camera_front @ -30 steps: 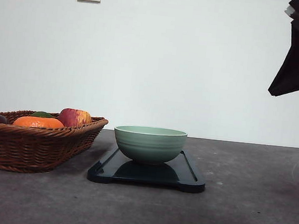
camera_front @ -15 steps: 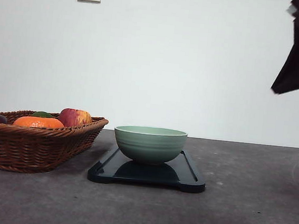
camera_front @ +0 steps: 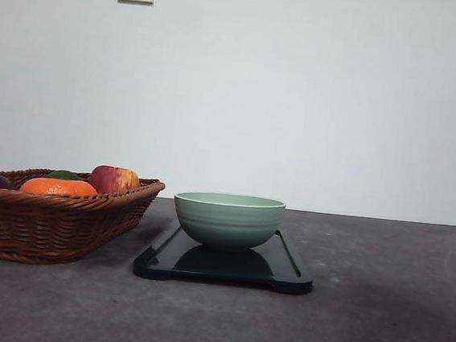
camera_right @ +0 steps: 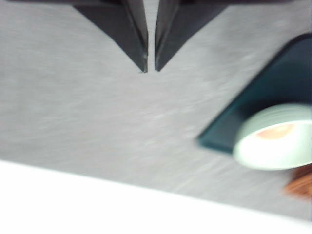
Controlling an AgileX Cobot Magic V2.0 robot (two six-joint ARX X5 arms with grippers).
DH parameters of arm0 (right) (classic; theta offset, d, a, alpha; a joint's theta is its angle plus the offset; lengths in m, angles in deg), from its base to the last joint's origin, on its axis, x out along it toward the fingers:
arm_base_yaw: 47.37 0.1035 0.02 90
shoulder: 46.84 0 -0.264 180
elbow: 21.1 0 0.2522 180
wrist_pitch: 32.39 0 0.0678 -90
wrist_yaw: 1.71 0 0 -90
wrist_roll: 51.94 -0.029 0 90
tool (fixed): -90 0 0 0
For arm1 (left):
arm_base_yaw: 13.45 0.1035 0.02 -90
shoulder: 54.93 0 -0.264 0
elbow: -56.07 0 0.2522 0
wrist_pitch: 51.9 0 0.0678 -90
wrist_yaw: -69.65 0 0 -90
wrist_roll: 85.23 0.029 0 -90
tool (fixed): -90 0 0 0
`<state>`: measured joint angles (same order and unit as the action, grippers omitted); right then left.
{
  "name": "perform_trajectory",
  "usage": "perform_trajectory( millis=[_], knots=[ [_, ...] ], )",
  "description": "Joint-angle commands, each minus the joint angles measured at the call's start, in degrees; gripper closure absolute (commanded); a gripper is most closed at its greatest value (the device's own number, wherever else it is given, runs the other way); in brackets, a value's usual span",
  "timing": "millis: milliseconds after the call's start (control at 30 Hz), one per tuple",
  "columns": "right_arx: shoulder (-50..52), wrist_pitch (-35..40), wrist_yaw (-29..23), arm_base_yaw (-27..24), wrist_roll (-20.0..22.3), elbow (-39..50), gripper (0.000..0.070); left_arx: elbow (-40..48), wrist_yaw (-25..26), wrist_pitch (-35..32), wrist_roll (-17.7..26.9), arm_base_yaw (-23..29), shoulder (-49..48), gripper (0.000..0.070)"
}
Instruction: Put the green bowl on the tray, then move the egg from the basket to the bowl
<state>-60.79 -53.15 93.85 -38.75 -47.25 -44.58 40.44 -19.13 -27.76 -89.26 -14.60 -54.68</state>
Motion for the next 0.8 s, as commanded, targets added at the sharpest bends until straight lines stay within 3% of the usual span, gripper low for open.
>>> perform_trajectory(
  millis=[0,167,767],
  knots=[
    [5.3,0.8,-0.2,-1.5,0.2,2.1,0.0685,1.1,-0.2,0.3,-0.1,0.0,0.0,0.07],
    [14.0,1.7,-0.7,-3.8,-0.4,7.6,0.0685,1.1,-0.2,0.3,-0.1,0.0,0.0,0.07],
    [13.7,1.0,-2.6,-3.9,-2.1,9.0,0.0685,1.1,-0.2,0.3,-0.1,0.0,0.0,0.07]
  ],
)
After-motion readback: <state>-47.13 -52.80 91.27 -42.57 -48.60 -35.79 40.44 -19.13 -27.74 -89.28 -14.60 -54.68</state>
